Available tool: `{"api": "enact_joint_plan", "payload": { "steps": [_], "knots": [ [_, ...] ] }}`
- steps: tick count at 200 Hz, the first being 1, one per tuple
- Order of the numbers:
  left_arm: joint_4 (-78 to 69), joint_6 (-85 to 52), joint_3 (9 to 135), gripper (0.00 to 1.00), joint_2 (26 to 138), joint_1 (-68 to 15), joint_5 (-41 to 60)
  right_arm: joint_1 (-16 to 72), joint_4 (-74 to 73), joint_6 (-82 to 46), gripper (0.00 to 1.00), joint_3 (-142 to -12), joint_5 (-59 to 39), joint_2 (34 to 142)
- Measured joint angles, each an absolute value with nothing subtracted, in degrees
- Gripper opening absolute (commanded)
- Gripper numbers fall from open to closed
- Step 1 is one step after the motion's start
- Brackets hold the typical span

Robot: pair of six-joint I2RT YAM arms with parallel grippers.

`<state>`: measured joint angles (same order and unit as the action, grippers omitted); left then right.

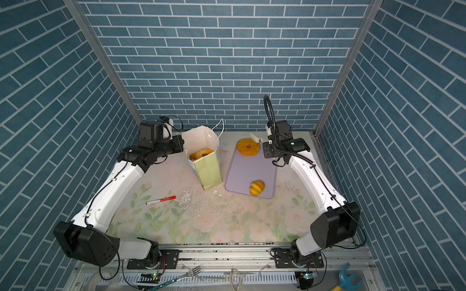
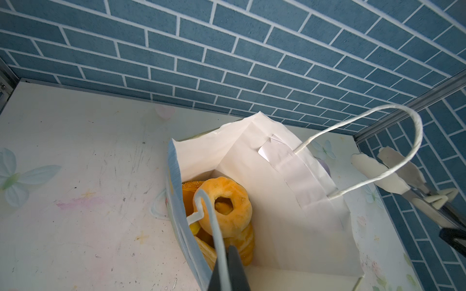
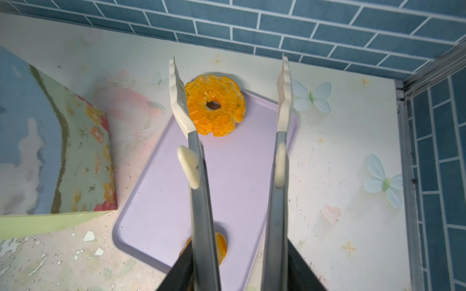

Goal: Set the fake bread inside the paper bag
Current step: 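Move the empty tongs back to the orange ring bread on the tray, then lower the open tongs around the edge of the orange ring bread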

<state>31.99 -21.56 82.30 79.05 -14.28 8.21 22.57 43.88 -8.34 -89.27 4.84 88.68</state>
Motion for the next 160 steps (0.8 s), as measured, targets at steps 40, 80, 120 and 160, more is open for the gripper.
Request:
{"api": "enact_joint_plan", "payload": {
  "steps": [40,80,120,160],
  "knots": [
    [32.53,-21.04,83.13,0.00,79.66,-14.28,8.19,21.82,42.52,-10.44,0.50,-92.01,3.49,98.15],
    [32.82,-20.62,83.13,0.00,79.66,-14.28,8.12,20.25,41.41,-12.01,0.50,-95.50,2.39,105.60],
    [33.15,-20.10,83.42,0.00,79.77,-14.28,7.94,19.18,39.70,-13.69,0.49,-96.82,0.64,109.84],
    [33.32,-19.77,83.66,0.00,80.34,-14.28,7.70,18.96,38.54,-14.79,0.48,-96.92,-1.32,112.60]
  ]
}}
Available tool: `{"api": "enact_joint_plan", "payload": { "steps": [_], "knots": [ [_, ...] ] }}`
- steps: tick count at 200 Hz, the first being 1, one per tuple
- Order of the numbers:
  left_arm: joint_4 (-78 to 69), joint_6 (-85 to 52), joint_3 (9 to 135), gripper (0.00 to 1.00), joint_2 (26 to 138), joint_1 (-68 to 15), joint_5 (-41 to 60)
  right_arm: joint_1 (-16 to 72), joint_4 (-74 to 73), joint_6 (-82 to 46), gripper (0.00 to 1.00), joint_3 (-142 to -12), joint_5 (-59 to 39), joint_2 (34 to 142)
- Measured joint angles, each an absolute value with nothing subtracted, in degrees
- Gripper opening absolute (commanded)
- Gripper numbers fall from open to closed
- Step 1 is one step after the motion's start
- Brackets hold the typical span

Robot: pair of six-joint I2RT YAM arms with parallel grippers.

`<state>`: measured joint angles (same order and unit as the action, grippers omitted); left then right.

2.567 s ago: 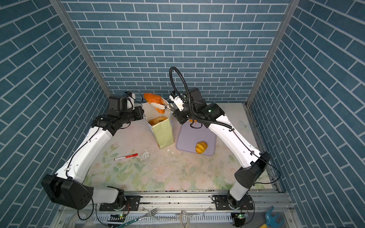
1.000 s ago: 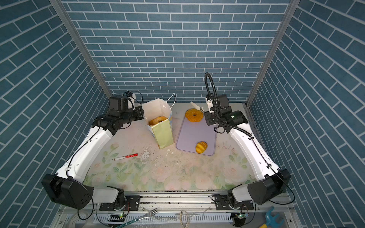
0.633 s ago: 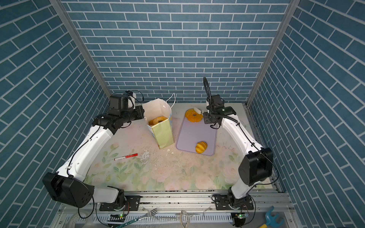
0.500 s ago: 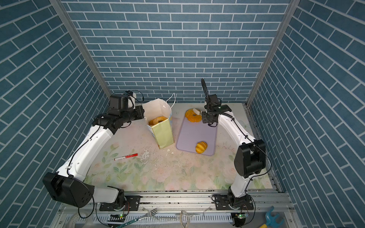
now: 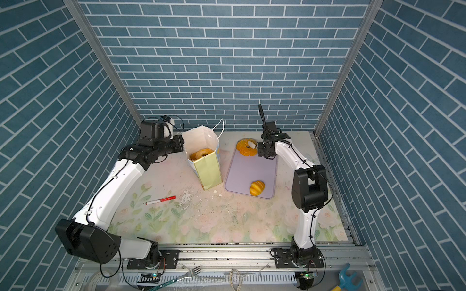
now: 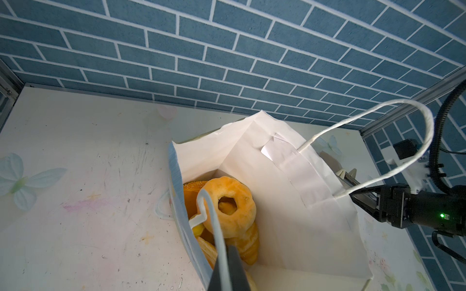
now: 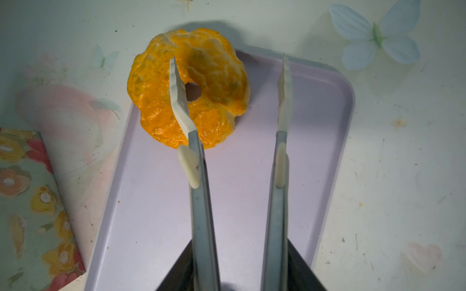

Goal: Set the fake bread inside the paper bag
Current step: 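Lower the open tongs around the edge of the orange ring bread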

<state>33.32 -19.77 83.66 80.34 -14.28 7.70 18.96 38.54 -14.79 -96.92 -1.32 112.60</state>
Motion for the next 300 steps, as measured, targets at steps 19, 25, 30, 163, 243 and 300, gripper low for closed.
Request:
{"api": "enact_joint_plan", "payload": {
  "steps": [19,25,30,163,243,300],
  "knots": [
    [33.52,-19.66,83.66,0.00,80.42,-14.28,7.68,18.94,38.50,-14.87,0.47,-97.23,-2.17,113.80],
    [33.58,-19.64,83.66,0.00,80.42,-14.28,7.66,18.94,38.46,-15.03,0.47,-97.27,-2.55,114.04],
    [33.58,-19.62,83.66,0.00,80.42,-14.28,7.62,18.94,38.46,-15.07,0.46,-97.32,-2.83,114.21],
    [33.61,-19.44,83.66,0.00,80.42,-14.28,7.55,18.90,36.69,-15.29,0.20,-84.64,-6.46,105.23],
    [33.58,-19.44,83.53,0.00,80.36,-14.28,7.70,18.90,40.53,-15.20,0.24,-78.50,-6.74,95.15],
    [33.58,-19.44,83.53,0.00,80.36,-14.28,7.79,18.90,41.56,-15.14,0.39,-78.15,-7.01,95.92]
  ]
}}
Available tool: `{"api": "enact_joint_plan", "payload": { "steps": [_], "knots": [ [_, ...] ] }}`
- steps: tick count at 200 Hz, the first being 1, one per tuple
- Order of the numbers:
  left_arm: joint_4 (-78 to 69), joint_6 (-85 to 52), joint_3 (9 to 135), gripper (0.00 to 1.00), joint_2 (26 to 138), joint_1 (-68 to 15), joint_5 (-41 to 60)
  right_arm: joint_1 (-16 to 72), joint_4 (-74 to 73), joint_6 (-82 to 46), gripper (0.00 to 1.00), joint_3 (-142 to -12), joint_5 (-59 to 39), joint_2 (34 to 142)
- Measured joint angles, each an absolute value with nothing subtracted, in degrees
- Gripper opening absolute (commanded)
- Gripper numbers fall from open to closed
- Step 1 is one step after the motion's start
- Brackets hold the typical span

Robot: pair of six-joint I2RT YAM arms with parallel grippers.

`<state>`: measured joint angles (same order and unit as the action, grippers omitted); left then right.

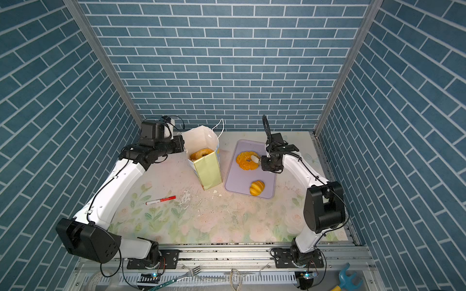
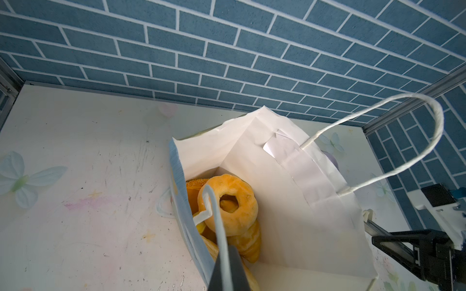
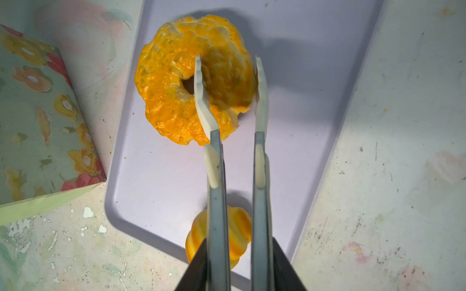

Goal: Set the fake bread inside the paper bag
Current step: 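Lower the open tongs around the edge of the orange ring bread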

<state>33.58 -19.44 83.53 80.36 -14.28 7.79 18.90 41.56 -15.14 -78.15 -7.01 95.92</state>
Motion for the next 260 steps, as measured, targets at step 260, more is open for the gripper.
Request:
{"api": "enact_joint_plan", "payload": {
  "steps": [260],
  "knots": [
    [33.58,-19.00,83.53,0.00,80.34,-14.28,7.68,18.90,43.20,-14.70,0.11,-79.22,-8.14,84.23]
  ]
}}
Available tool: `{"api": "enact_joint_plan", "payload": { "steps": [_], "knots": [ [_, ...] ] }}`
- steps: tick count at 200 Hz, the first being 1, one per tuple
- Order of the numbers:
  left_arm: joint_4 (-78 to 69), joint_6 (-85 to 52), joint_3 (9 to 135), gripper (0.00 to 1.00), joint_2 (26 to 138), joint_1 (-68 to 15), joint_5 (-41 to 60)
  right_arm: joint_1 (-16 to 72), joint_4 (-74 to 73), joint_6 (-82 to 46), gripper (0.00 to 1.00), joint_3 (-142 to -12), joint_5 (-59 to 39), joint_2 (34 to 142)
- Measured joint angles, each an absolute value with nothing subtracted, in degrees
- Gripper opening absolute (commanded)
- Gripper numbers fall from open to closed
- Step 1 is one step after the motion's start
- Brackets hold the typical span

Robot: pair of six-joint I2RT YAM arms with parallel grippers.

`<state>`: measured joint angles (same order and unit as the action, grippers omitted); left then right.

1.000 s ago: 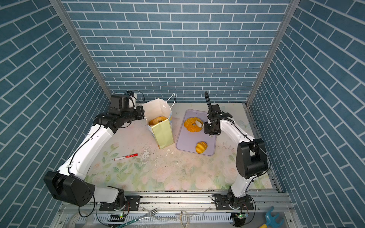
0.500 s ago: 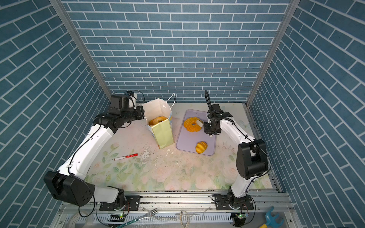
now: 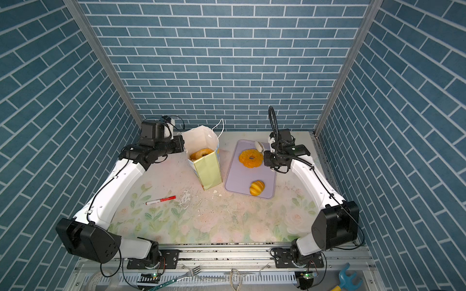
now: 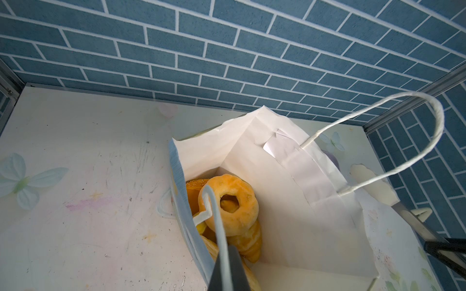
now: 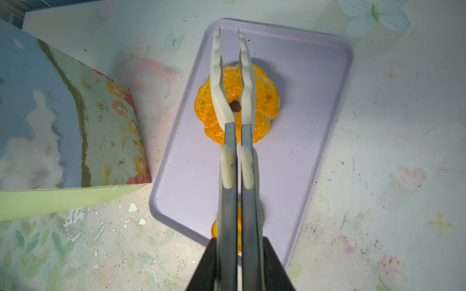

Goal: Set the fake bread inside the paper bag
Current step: 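Lower the open tongs around the edge of the orange ring bread, then close the tongs on the orange ring bread's edge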

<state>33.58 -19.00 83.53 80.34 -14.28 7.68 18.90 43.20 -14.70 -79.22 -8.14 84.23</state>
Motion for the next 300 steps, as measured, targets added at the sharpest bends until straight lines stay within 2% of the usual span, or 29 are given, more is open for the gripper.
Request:
{"api": "enact_joint_plan", "payload": {
  "steps": [53,88,120,183,263,300],
  "knots": [
    [33.56,-19.00,83.50,0.00,79.99,-14.28,7.55,18.90,43.20,-14.68,0.13,-79.20,-8.27,82.06],
    [33.52,-19.03,83.13,0.00,79.72,-14.28,7.55,18.90,43.40,-14.59,0.31,-79.20,-8.21,82.94],
    [33.54,-19.03,82.85,0.00,79.61,-14.28,7.55,18.90,44.14,-14.55,0.37,-79.40,-8.01,87.15],
    [33.47,-19.03,82.56,0.00,79.61,-14.28,7.53,18.90,44.91,-14.52,0.41,-82.76,-7.03,96.57],
    [33.50,-19.00,82.56,0.00,79.61,-14.28,7.51,18.83,46.68,-12.56,0.44,-85.45,-2.92,97.23],
    [33.50,-19.00,82.56,0.00,79.61,-14.28,7.49,18.68,49.19,-11.03,0.45,-90.89,-3.36,101.34]
  ]
}}
